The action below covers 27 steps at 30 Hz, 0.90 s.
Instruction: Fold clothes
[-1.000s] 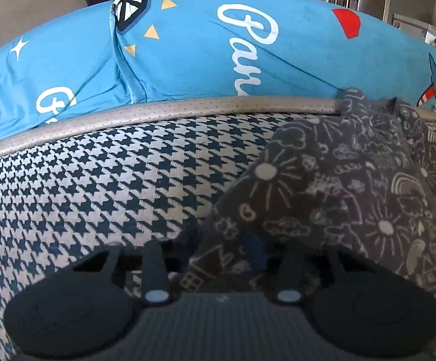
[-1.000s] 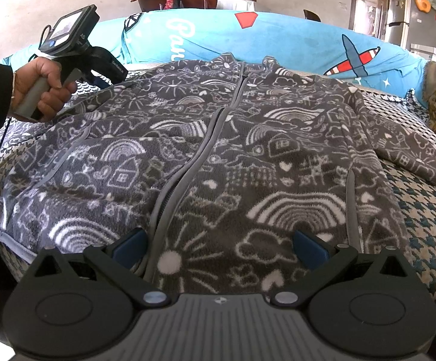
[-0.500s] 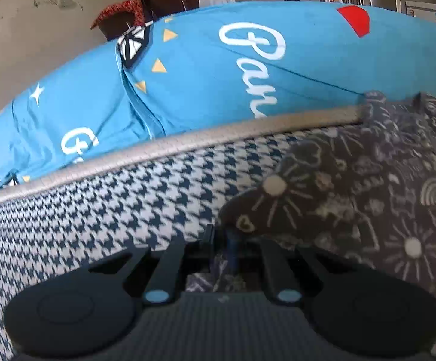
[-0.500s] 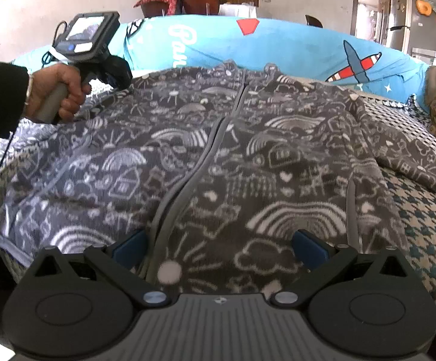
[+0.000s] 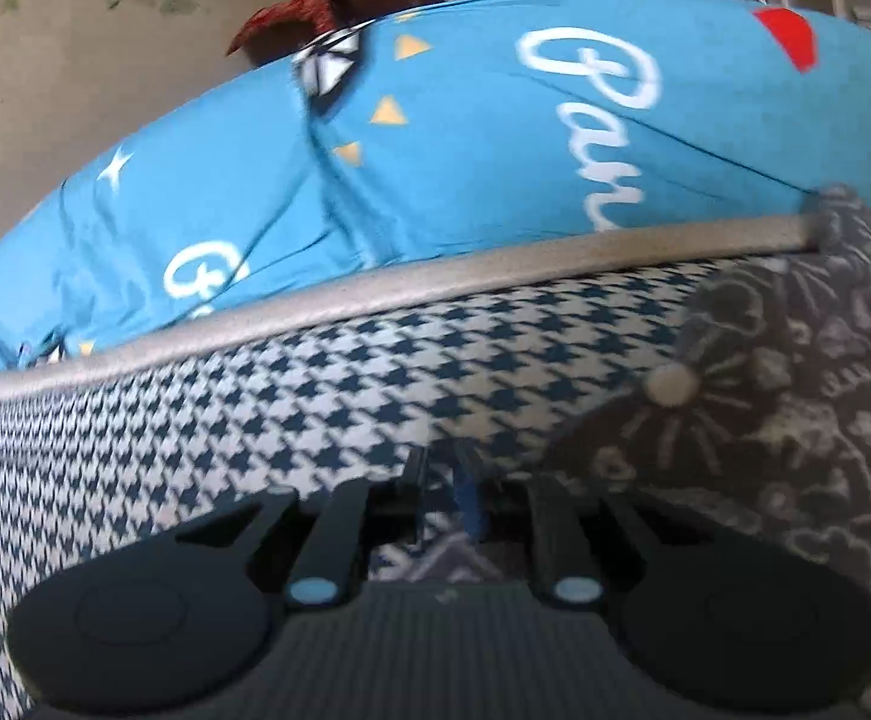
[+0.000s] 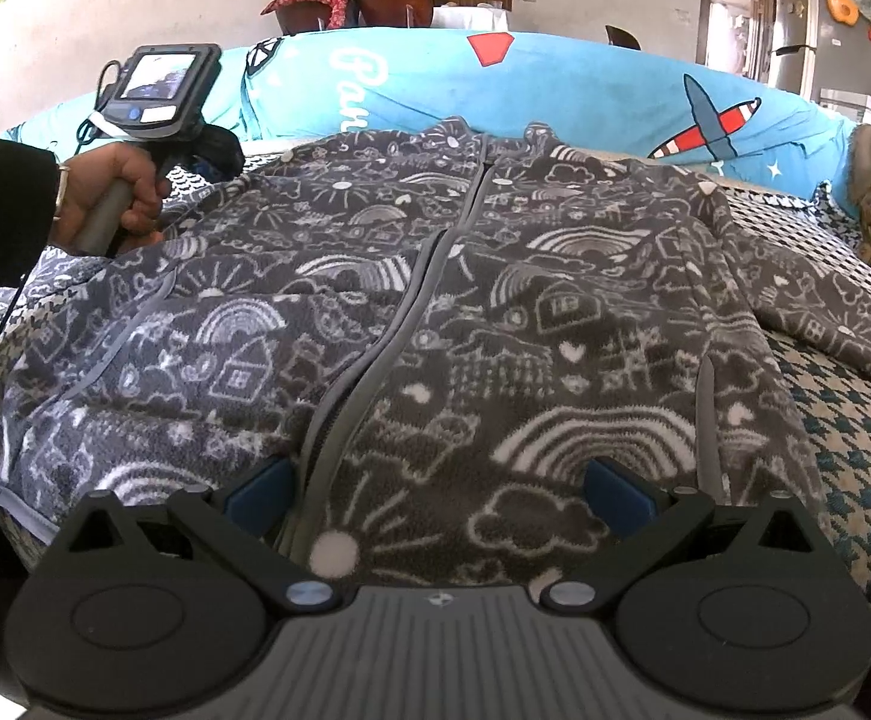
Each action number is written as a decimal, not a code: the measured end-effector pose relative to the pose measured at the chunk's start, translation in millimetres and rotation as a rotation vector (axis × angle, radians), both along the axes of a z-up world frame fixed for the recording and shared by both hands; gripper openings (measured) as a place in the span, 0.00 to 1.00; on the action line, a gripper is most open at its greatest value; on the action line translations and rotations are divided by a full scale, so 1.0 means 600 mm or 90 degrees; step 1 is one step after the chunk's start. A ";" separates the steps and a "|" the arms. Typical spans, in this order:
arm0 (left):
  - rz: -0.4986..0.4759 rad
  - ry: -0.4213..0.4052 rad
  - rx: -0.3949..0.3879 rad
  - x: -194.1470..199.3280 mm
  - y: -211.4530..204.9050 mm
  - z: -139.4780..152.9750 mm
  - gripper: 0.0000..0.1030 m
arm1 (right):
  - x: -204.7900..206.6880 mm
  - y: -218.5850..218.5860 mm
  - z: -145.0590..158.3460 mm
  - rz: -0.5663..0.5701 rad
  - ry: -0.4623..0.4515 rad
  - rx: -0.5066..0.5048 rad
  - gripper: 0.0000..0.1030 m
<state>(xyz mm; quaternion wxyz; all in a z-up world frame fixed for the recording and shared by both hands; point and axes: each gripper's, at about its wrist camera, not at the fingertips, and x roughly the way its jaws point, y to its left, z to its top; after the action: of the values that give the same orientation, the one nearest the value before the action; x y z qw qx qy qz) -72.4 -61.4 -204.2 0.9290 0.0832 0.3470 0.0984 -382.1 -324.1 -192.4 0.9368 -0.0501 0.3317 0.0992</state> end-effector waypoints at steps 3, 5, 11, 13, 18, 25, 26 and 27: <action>0.018 0.002 -0.004 -0.007 0.014 0.002 0.13 | 0.000 0.000 0.000 0.001 0.000 -0.002 1.00; 0.039 0.004 0.016 -0.013 0.020 0.001 0.18 | 0.000 0.000 0.000 0.001 0.000 -0.004 1.00; 0.149 0.012 0.015 -0.039 0.062 0.019 0.22 | 0.000 0.000 -0.001 0.001 -0.002 -0.003 1.00; 0.174 0.009 -0.006 -0.051 0.073 0.032 0.29 | -0.001 0.001 -0.001 0.000 -0.003 -0.003 1.00; 0.156 -0.009 -0.067 -0.097 0.067 0.074 0.51 | -0.003 0.000 -0.002 0.001 -0.009 -0.002 1.00; 0.067 -0.007 -0.102 -0.149 0.009 0.100 0.51 | -0.008 -0.002 -0.003 0.008 -0.021 -0.001 1.00; 0.054 -0.004 -0.103 -0.158 -0.002 0.099 0.51 | -0.009 -0.003 -0.003 0.010 -0.022 0.000 1.00; 0.041 -0.002 -0.102 -0.166 -0.013 0.099 0.51 | -0.009 -0.004 -0.003 0.011 -0.023 0.000 1.00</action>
<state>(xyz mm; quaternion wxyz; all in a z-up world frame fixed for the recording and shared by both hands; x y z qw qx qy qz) -172.0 -69.3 -144.9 0.9296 -0.0031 0.3548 0.1000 -387.4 -326.4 -193.9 0.9416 -0.0547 0.3146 0.1066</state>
